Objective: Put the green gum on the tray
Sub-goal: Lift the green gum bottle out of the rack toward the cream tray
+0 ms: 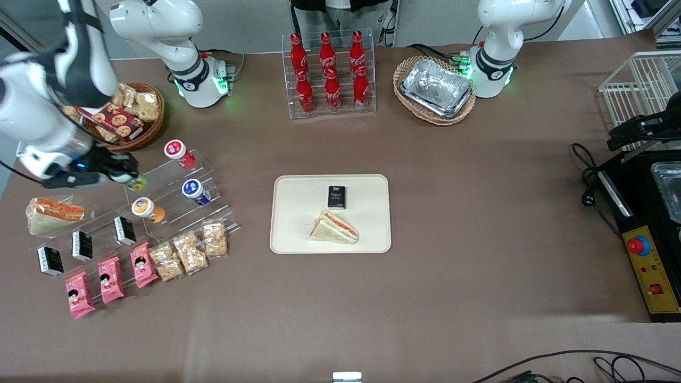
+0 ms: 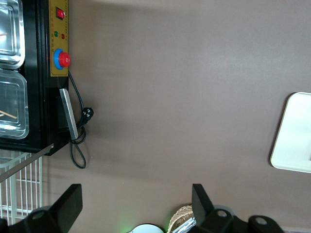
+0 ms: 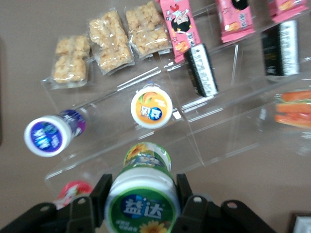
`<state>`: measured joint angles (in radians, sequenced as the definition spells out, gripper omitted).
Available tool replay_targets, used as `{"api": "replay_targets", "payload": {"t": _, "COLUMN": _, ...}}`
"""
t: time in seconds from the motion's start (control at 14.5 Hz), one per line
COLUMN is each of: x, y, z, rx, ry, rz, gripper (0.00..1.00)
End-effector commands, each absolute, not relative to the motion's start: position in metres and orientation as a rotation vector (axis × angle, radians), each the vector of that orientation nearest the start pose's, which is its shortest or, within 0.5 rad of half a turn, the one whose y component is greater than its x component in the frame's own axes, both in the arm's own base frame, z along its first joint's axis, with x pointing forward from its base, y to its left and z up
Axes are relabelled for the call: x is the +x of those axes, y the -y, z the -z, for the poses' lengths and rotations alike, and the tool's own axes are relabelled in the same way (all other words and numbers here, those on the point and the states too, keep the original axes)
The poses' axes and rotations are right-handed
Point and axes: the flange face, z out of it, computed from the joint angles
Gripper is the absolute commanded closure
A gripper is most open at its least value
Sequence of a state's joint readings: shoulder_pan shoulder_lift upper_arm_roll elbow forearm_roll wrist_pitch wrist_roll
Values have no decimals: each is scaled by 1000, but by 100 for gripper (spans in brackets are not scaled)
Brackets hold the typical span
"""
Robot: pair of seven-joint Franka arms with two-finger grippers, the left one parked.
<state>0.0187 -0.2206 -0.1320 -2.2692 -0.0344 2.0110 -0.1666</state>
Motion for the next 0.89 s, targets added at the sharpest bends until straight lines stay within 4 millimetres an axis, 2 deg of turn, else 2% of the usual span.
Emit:
{"api": "replay_targets", "payload": {"t": 0.0, "x": 493, "y": 55, "z": -546, "rx": -3140, "ry": 137, "rz": -120, "gripper": 87}}
{"api": "replay_targets", "payload": {"t": 0.07, "x": 495, "y": 47, "z": -564, "rx": -3136, "ry": 152, "rz": -130, "gripper": 87}}
{"api": "replay_targets", "payload": {"t": 0.21, "x": 490, "y": 14, "z": -594, "rx": -3125, "ry": 108, "rz": -158, "gripper": 87}}
{"api": "replay_targets", "payload": {"t": 0.34, "x": 482, "y": -32, "z": -614, "rx": -3130, "ry": 3, "rz": -207, "gripper": 87}}
{"api": "replay_targets", "payload": {"t": 0.41, "x": 478, "y": -62, "z": -619, "rx": -3129, "ry": -34, "rz": -210, "gripper": 87}}
{"api": "replay_targets", "payload": {"t": 0.62, "x": 464, "y": -148, "z": -612, "rx": -3116, "ry": -173, "rz": -233, "gripper": 87}}
{"api": "replay_targets", "payload": {"t": 0.83, "x": 466, "y": -222, "z": -572, "rx": -3114, "ry": -281, "rz": -232, "gripper": 87}}
